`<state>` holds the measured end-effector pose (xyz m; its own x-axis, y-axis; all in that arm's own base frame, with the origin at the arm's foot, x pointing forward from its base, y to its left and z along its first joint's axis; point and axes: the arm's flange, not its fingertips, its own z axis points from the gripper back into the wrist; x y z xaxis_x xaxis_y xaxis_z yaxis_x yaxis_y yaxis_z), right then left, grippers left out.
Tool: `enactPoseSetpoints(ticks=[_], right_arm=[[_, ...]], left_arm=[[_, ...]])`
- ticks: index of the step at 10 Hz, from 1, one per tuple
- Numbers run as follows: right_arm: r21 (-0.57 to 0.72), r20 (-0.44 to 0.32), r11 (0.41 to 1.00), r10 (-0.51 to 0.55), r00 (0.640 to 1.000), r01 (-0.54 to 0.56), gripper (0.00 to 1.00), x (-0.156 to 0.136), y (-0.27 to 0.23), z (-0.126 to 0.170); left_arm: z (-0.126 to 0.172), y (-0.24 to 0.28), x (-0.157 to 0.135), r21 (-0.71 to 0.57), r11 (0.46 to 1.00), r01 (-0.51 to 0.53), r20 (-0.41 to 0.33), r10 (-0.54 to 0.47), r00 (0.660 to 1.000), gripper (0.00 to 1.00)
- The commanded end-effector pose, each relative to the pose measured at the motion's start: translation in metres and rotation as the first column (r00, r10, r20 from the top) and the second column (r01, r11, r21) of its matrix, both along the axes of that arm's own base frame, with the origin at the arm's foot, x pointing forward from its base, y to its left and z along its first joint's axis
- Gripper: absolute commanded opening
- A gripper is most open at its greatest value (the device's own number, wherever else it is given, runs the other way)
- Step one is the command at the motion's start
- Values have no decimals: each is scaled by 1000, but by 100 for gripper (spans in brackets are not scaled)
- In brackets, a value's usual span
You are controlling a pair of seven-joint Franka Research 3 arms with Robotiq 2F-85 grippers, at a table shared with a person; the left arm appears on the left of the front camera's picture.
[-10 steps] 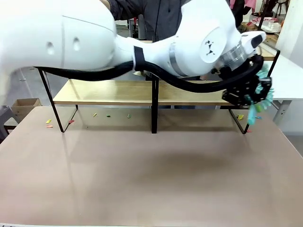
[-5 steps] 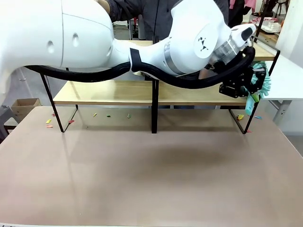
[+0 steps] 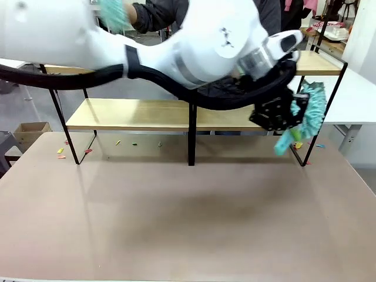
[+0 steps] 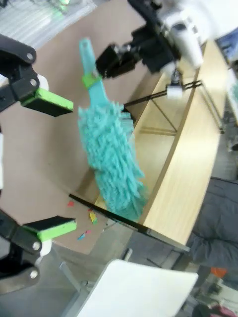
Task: Clean the shelves.
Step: Clean another randomly selected level of the Shelf with the Duster.
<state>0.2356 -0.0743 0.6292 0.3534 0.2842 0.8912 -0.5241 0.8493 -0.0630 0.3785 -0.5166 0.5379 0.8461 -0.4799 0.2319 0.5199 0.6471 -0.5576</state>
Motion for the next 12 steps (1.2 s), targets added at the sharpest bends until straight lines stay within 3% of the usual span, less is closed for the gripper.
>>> enactPoseSetpoints(ticks=[1,3,4,7,9,10,12], right_arm=[[0,2,1000,-3,1000,3,100,0,-1,0],[0,2,1000,-3,1000,3,100,0,-1,0],[0,2,1000,-3,1000,3,100,0,-1,0],[0,2,1000,-3,1000,3,100,0,-1,0],[0,2,1000,-3,1000,3,100,0,-1,0],[0,2,1000,-3,1000,3,100,0,-1,0],[0,2,1000,-3,1000,3,100,0,-1,0]], left_arm=[[25,109,-49,18,997,81,23,-81,996,12],[54,183,-97,-13,990,140,61,-139,988,12],[67,219,-121,-29,975,219,38,-218,975,12],[90,306,-158,-88,934,346,36,-344,938,12],[99,351,-158,-215,947,239,122,-217,969,12],[97,360,-152,-231,961,153,126,-126,984,12],[90,366,-149,-261,957,128,87,-109,990,12]])
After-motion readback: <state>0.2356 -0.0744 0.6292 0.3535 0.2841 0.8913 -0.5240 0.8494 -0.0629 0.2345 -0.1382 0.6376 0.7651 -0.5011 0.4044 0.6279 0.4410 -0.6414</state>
